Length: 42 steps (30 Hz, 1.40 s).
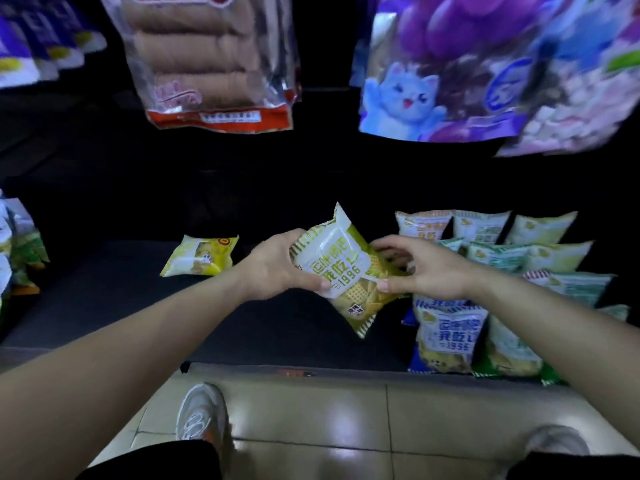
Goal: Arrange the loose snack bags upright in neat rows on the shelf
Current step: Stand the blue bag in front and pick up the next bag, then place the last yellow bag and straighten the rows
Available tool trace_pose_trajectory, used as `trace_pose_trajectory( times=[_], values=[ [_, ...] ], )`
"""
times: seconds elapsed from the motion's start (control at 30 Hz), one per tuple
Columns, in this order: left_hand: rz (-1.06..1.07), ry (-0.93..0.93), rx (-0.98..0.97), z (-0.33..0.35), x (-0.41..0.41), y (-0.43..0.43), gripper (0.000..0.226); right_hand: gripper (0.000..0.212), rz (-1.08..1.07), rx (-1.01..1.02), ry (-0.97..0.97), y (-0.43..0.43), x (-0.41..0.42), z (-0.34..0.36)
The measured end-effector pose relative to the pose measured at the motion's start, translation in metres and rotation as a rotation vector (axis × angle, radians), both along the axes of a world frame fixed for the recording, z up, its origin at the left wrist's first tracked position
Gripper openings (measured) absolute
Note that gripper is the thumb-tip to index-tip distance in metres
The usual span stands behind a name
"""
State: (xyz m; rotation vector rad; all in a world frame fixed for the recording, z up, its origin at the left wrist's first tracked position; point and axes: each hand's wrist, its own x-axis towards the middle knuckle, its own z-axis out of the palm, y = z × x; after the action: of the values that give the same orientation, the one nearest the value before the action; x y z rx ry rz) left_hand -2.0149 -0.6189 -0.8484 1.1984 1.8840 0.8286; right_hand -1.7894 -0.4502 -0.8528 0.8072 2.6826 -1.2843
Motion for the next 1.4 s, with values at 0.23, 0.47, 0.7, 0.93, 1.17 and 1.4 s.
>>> trace_pose_trajectory(
  times=[0.23, 0.47, 0.7, 0.93, 1.17, 1.4],
  values=[
    [0.038, 0.459, -0.13, -0.027, 0.021, 0.065, 0.077, 0.069, -0.106, 0.434, -0.202, 0.041, 0.051, -0.026],
    [0.055, 0.609, -0.238, -0.083, 0.018, 0.151, 0.09, 0.072, -0.11, 0.476, -0.37, 0.074, 0.069, -0.04],
    [0.048, 0.718, -0.296, -0.137, 0.005, 0.212, 0.091, 0.07, -0.261, 0.365, -0.368, 0.108, 0.088, -0.057],
    [0.068, 0.775, -0.251, -0.152, -0.006, 0.238, 0.087, 0.068, -0.264, 0.332, -0.462, 0.117, 0.095, -0.072],
    [0.032, 0.978, -0.17, -0.149, 0.002, 0.237, 0.08, 0.065, -0.21, 0.36, -0.45, 0.106, 0.082, -0.067],
    [0.001, 0.919, -0.215, -0.144, -0.004, 0.235, 0.075, 0.065, -0.162, 0.367, -0.445, 0.1, 0.07, -0.066]
  ],
)
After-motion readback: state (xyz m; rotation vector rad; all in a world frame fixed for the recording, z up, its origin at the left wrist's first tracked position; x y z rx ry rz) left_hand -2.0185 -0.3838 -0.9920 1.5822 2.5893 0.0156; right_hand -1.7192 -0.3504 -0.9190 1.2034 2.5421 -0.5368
